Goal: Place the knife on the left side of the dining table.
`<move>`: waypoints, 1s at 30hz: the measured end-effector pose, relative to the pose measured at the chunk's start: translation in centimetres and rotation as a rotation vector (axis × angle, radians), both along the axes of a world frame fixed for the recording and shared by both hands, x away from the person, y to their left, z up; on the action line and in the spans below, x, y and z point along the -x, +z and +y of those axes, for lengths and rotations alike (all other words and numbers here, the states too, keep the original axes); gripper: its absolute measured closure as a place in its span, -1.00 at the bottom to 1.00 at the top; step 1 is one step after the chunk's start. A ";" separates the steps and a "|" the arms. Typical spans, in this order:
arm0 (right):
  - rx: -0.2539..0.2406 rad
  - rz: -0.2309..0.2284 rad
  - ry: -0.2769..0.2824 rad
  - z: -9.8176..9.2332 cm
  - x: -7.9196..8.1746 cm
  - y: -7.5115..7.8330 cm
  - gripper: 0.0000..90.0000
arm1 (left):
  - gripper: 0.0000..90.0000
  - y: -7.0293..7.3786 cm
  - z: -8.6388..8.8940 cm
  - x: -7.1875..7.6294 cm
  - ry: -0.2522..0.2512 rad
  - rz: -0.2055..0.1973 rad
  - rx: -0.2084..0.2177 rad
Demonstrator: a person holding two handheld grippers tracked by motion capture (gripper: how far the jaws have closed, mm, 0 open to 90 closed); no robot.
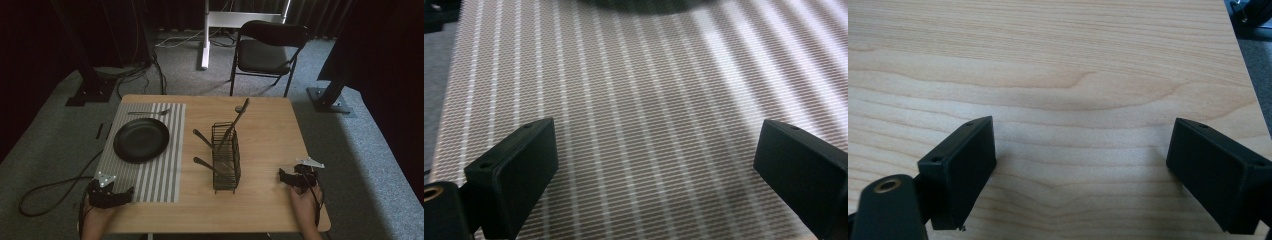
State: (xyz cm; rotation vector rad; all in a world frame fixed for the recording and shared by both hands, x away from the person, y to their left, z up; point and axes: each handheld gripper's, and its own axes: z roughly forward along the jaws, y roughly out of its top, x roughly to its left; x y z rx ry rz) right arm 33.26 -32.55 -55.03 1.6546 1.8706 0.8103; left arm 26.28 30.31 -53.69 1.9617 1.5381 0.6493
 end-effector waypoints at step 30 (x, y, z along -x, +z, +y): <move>-0.001 0.000 -0.002 0.0 0.0 0.0 -0.74 | -0.90 6.3 -6.7 0.6 -0.283 -0.072 0.125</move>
